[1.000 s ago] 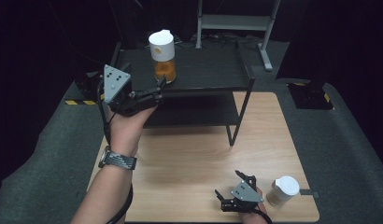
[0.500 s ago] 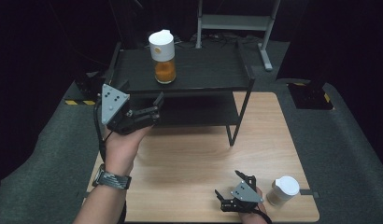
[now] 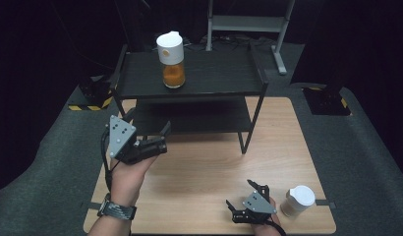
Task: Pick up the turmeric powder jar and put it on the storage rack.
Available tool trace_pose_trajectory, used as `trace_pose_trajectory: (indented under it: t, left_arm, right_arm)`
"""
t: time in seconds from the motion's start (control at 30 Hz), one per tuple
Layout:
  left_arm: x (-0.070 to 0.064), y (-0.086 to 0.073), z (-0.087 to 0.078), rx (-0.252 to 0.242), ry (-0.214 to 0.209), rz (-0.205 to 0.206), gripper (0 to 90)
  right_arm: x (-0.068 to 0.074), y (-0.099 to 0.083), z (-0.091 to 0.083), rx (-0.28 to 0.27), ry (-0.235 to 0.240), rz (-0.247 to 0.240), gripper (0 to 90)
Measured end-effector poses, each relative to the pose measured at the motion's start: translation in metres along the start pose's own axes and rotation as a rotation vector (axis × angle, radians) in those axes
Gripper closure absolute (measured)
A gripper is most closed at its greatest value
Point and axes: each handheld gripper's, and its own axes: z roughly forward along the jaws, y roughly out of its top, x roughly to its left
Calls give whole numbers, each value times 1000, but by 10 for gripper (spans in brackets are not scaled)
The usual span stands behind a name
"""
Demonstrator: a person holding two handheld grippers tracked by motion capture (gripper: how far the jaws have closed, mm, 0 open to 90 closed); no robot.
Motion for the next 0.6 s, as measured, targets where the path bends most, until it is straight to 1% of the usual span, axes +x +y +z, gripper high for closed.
trace_pose_trajectory:
  t: [0.1, 0.13, 0.17, 0.27, 0.37, 0.47, 0.6]
  left_arm:
    - [-1, -11, -2, 9, 1, 7, 4]
    - [-3, -19, -4, 16, 5, 14, 4]
    - [-3, -19, -4, 16, 5, 14, 4]
    - [-4, -31, -7, 27, 5, 14, 4]
    - [-3, -44, -9, 42, 4, -2, 4]
    - [-5, -57, -14, 45, 11, -12, 4]
    - [-6, -74, -19, 64, 10, -20, 4]
  right_arm:
    - [0, 0, 0, 1, 0, -2, 1]
    - [0, 0, 0, 2, 0, -2, 0]
    - [0, 0, 0, 2, 0, -2, 0]
    - [0, 0, 0, 2, 0, -3, 1]
    - [0, 0, 0, 2, -1, -5, 1]
    - [1, 0, 0, 2, -1, -6, 1]
    - [1, 0, 0, 2, -1, -7, 1]
